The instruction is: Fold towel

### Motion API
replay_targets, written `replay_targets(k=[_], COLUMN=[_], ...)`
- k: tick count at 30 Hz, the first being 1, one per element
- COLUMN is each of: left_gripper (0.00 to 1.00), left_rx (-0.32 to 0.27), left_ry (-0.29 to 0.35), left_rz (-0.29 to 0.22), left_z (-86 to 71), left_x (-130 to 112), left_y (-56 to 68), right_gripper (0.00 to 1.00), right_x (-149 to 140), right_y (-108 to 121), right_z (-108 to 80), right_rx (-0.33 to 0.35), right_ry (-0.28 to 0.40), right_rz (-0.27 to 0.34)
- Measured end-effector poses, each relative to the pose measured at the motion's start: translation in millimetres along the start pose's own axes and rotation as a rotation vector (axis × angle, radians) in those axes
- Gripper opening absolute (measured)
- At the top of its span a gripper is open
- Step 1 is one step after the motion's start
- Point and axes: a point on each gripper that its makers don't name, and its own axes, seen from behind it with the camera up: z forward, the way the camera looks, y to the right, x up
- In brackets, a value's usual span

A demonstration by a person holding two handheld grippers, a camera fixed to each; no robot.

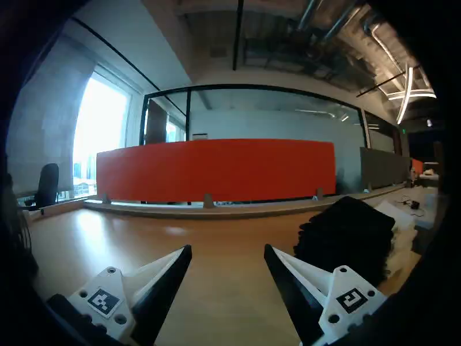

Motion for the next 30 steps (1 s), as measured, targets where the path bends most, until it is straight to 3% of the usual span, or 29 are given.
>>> replay_targets(k=[30], left_gripper=[0.99], left_rx=[0.000], left_ry=[0.000], left_rz=[0.000], left_z=[0.1], left_x=[0.2], left_y=[0.0], right_gripper=[0.97], right_x=[2.6], right_y=[-7.9], right_z=[-5.3], right_rx=[0.005], right_ry=[0.022], right_rz=[-0.025])
